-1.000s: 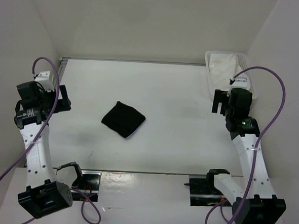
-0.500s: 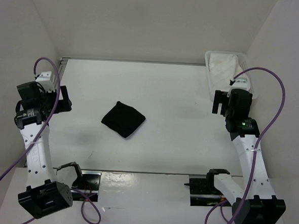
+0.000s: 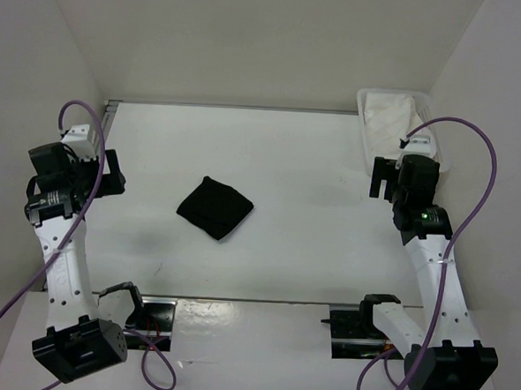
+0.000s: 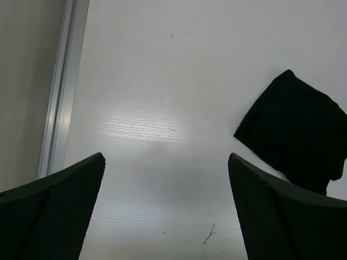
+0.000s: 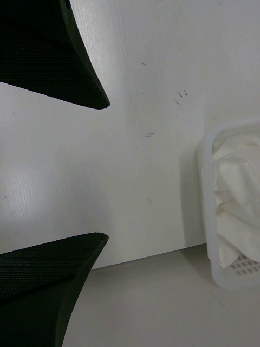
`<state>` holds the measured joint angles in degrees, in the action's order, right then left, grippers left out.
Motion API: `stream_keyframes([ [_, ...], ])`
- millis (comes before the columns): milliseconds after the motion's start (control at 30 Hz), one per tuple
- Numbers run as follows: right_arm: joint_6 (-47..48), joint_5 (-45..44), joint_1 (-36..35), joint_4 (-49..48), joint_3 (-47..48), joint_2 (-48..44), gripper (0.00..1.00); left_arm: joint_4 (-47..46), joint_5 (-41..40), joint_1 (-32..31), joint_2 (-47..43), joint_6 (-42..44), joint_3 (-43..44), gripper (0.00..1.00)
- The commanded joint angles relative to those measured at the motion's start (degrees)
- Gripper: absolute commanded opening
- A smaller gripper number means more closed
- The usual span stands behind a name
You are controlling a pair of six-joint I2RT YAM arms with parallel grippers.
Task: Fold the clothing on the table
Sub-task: Fold the skirt
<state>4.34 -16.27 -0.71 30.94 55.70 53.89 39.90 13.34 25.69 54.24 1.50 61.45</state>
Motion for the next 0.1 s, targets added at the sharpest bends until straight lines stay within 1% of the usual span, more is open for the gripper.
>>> stream_keyframes([
  [0, 0.3, -0.2, 0.4, -1.6, -0.2, -1.0, 0.99, -0.8, 1.9, 0.3, -0.4, 0.8, -0.5, 1.0],
  [67, 0.3, -0.2, 0.4, -1.6, 0.3, -0.5, 0.99, -0.8, 1.9, 0.3, -0.4, 0.8, -0.5, 1.0],
])
